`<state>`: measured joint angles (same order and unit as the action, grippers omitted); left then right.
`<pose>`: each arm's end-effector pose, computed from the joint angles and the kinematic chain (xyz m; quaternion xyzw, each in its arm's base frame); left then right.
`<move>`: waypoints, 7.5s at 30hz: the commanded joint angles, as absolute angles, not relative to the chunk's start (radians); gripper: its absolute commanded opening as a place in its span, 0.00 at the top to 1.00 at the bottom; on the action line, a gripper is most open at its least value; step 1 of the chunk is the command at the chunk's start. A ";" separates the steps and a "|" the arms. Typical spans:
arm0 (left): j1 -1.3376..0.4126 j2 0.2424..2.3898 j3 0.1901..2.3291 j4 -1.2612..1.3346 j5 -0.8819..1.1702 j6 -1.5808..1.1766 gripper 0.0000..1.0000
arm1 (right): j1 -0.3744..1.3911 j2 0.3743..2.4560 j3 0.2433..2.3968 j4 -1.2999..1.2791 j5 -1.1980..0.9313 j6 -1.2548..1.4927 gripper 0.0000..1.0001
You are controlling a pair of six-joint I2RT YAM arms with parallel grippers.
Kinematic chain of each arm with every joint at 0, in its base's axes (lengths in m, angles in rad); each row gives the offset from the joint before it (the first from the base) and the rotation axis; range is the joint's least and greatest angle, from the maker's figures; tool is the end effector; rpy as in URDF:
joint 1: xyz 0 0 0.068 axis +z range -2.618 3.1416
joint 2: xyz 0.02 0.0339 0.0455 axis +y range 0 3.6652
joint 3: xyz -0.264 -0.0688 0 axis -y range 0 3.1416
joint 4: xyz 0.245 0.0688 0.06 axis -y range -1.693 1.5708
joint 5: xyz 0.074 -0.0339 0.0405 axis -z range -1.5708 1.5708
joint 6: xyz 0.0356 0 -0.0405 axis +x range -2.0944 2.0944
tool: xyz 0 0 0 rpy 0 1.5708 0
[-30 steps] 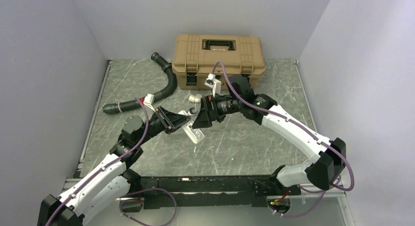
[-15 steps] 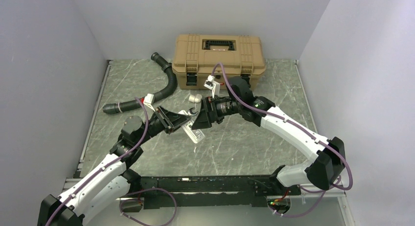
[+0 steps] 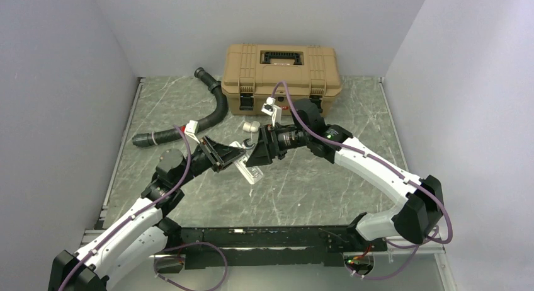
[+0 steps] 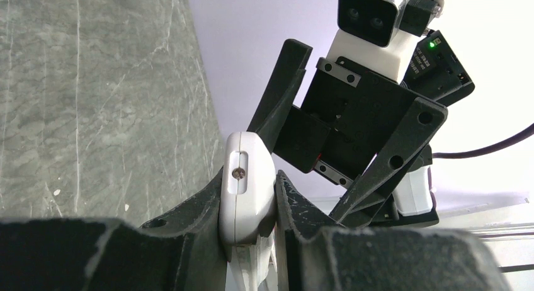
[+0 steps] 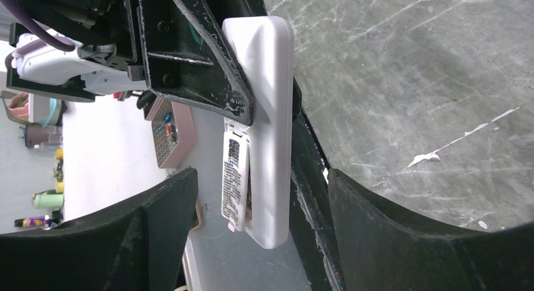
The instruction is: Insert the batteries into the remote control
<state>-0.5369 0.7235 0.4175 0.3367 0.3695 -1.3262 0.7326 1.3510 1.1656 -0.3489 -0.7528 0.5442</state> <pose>0.1489 -0.1036 0.2750 -0.1414 0.6824 -0.6426 0.3184 0.2070 0.2190 0.3340 -0.2573 0.7872 0.5309 0.1797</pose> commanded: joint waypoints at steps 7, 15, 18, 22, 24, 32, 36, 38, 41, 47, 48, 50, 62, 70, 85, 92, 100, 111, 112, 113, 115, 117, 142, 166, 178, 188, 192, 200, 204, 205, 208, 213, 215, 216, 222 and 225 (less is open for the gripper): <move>-0.533 0.722 0.471 0.419 0.388 -1.339 1.00 | 0.732 1.362 1.160 -0.298 -0.780 0.552 0.18; -0.533 0.723 0.473 0.423 0.387 -1.341 1.00 | 0.736 1.369 1.160 -0.280 -0.796 0.557 0.27; -0.534 0.722 0.475 0.419 0.386 -1.339 1.00 | 0.738 1.372 1.156 -0.270 -0.803 0.559 0.30; -0.533 0.722 0.475 0.425 0.386 -1.341 1.00 | 0.739 1.380 1.156 -0.263 -0.810 0.560 0.36; -0.534 0.723 0.476 0.430 0.388 -1.342 1.00 | 0.739 1.384 1.156 -0.257 -0.811 0.561 0.40; -0.534 0.725 0.463 0.492 0.403 -1.363 1.00 | 0.740 1.399 1.153 -0.232 -0.829 0.573 0.49; -0.533 0.727 0.454 0.536 0.414 -1.376 1.00 | 0.741 1.408 1.156 -0.221 -0.837 0.578 0.53; -0.533 0.726 0.456 0.544 0.417 -1.376 1.00 | 0.741 1.410 1.155 -0.213 -0.842 0.581 0.54; -0.534 0.720 0.462 0.546 0.424 -1.370 1.00 | 0.741 1.411 1.153 -0.204 -0.848 0.585 0.56; -0.532 0.719 0.459 0.595 0.452 -1.370 1.00 | 0.741 1.410 1.151 -0.184 -0.870 0.597 0.60; -0.533 0.722 0.457 0.611 0.456 -1.371 1.00 | 0.741 1.410 1.149 -0.176 -0.876 0.601 0.61; -0.534 0.724 0.454 0.642 0.466 -1.375 1.00 | 0.741 1.413 1.147 -0.162 -0.884 0.608 0.63; -0.532 0.726 0.465 0.661 0.485 -1.365 1.00 | 0.741 1.430 1.157 -0.147 -0.889 0.615 0.73; -0.533 0.734 0.461 0.650 0.484 -1.354 1.00 | 0.741 1.417 1.159 -0.177 -0.864 0.594 0.63; -0.533 0.718 0.468 0.573 0.452 -1.293 1.00 | 0.740 1.384 1.147 -0.190 -0.880 0.580 0.36; -0.533 0.737 0.541 0.496 0.441 -1.213 1.00 | 0.740 1.347 1.109 -0.144 -0.913 0.602 0.37; -0.532 0.762 0.536 0.561 0.445 -1.239 1.00 | 0.741 1.332 1.046 0.016 -0.956 0.710 0.57; -0.531 0.755 0.537 0.539 0.428 -1.230 0.96 | 0.740 1.329 1.045 0.041 -0.960 0.724 0.83; -0.532 0.755 0.536 0.535 0.429 -1.230 0.92 | 0.739 1.328 1.048 0.036 -0.953 0.722 0.89; -0.531 0.753 0.535 0.530 0.429 -1.229 0.87 | 0.739 1.326 1.051 0.031 -0.944 0.716 0.94; -0.532 0.750 0.535 0.514 0.425 -1.225 0.73 | 0.740 1.316 1.053 0.020 -0.921 0.706 1.00; -0.532 0.742 0.537 0.482 0.420 -1.216 0.59 | 0.739 1.303 1.054 0.011 -0.893 0.695 1.00; -0.518 0.670 0.748 -0.379 0.122 -0.916 0.01 | 0.718 1.263 0.969 -0.548 0.177 0.408 1.00; -0.515 0.657 0.732 -0.381 0.121 -0.922 0.01 | 0.989 1.441 0.730 -0.318 0.515 0.459 1.00; -0.513 0.649 0.721 -0.361 0.125 -0.928 0.01 | 1.019 1.501 0.746 -0.324 0.537 0.466 0.75; -0.514 0.647 0.719 -0.351 0.127 -0.930 0.01 | 1.023 1.506 0.753 -0.332 0.540 0.464 0.57; -0.513 0.646 0.718 -0.351 0.127 -0.928 0.00 | 1.026 1.508 0.758 -0.332 0.539 0.467 0.52; -0.513 0.641 0.716 -0.361 0.124 -0.928 0.01 | 1.031 1.512 0.763 -0.328 0.513 0.465 0.36; -0.513 0.627 0.713 -0.377 0.111 -0.925 0.01 | 1.032 1.513 0.761 -0.317 0.496 0.472 0.32; -0.514 0.623 0.711 -0.380 0.107 -0.926 0.01 | 1.032 1.514 0.760 -0.313 0.490 0.471 0.30; -0.513 0.614 0.709 -0.386 0.103 -0.926 0.01 | 1.030 1.512 0.761 -0.300 0.471 0.469 0.26; -0.511 0.622 0.712 -0.415 0.090 -0.928 0.01 | 1.031 1.514 0.765 -0.276 0.427 0.457 0.18; -0.510 0.627 0.713 -0.441 0.072 -0.932 0.01 | 1.032 1.522 0.769 -0.276 0.416 0.460 0.16; -0.510 0.628 0.711 -0.453 0.063 -0.935 0.01 | 1.031 1.522 0.769 -0.275 0.411 0.467 0.15; -0.509 0.605 0.684 -0.505 0.006 -0.925 0.01 | 1.031 1.468 0.781 -0.274 0.408 0.490 0.13; -0.509 0.598 0.680 -0.533 -0.023 -0.906 0.01 | 1.031 1.438 0.825 -0.312 0.435 0.489 0.12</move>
